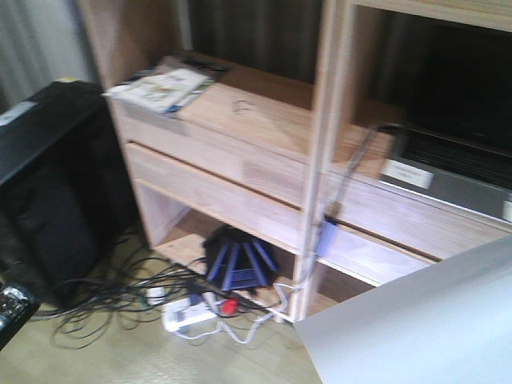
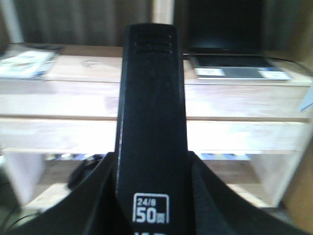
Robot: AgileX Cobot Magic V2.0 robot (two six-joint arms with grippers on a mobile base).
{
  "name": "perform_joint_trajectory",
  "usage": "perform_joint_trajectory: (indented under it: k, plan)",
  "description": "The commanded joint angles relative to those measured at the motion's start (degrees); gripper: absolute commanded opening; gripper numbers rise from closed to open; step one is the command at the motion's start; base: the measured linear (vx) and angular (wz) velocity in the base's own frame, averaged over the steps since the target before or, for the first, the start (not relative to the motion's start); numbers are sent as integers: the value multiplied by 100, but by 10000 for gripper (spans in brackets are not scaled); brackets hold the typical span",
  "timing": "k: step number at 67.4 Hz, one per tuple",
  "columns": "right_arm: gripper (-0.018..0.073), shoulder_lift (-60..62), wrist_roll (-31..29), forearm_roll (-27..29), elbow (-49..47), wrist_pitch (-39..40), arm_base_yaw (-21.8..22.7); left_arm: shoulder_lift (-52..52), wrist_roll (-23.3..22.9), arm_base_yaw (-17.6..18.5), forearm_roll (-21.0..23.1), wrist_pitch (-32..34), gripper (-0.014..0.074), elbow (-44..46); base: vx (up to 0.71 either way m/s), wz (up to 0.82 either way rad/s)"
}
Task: Grab stapler and paper to desk for stapling
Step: 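Drive the base away from the shelf toward the wooden desk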
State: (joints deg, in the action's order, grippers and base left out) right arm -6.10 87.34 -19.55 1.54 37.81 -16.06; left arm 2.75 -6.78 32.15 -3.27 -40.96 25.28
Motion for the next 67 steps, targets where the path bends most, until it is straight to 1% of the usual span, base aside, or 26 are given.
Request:
perform_joint_trajectory:
  k: [1,46,67]
  plan:
    - [-2,-59,-30,64,18,345,7,83,-10,24,-16,684,-6,179,7,59]
    - [-2,-59,-30,64,18,338,7,83,-10,24,-16,684,-6,179,9,53]
    - [-2,-59,-30,64,18,338,7,83,-10,24,-16,684,-6,179,11,62]
